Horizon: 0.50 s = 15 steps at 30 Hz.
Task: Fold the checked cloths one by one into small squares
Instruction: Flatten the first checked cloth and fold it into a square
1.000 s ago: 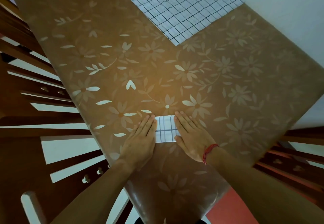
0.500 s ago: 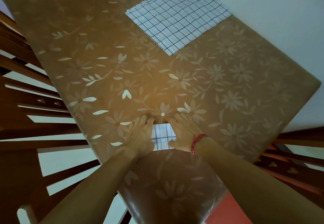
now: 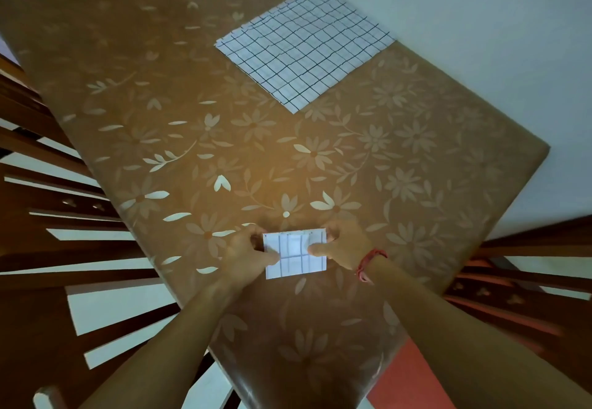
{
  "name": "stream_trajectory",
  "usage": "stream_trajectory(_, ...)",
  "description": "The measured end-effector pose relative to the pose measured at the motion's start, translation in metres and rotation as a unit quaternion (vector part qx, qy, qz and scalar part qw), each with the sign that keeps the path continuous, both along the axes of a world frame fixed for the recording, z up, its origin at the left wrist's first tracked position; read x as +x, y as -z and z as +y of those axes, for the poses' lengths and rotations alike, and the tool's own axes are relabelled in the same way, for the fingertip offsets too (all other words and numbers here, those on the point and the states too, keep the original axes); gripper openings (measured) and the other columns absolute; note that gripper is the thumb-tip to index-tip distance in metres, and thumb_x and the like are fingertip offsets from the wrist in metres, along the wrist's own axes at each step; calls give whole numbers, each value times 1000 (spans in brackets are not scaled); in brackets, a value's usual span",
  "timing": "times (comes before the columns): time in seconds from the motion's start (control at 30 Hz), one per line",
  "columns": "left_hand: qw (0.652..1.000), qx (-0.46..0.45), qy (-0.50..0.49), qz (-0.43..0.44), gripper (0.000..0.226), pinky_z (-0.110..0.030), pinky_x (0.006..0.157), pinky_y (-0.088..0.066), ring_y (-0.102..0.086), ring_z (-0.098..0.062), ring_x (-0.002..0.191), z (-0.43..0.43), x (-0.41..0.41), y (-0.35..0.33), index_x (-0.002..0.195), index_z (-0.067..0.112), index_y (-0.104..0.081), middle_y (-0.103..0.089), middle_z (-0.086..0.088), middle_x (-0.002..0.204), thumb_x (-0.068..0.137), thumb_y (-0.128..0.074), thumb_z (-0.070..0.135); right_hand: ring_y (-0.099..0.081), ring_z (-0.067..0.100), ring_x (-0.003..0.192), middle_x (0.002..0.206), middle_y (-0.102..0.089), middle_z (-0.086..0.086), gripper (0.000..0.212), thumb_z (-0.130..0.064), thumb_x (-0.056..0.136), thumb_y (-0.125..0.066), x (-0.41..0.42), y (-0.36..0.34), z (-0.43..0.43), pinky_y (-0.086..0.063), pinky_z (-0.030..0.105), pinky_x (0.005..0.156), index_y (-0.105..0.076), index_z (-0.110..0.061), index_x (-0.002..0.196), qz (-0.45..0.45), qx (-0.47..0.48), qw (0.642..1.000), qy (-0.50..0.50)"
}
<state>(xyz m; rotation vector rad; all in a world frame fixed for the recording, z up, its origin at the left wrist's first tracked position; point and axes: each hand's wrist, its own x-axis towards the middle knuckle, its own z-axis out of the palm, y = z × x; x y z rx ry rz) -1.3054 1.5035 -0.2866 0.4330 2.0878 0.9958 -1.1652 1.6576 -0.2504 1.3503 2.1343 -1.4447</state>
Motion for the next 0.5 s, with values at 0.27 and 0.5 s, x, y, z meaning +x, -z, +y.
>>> stream_trajectory(0.27,983,59,-64,-159,18,-40,81,-59,-72,-24,88,12,19,-15,97,4,-66,-74,-10,91,80,-74,5,-69,11,73,78,-71,-2,16,7,84,-64,47,-8,-7,-57,23,58,-70,-7,81,133,-139,958,212)
stream_trajectory(0.5,980,81,-44,-175,12,-32,73,-57,-70,-21,86,39,54,-30,95,4,-65,-73,-8,89,84,-72,5,-69,13,72,88,-72,9,13,4,82,-69,98,-15,-5,-56,22,57,-72,-5,91,156,-118,926,324)
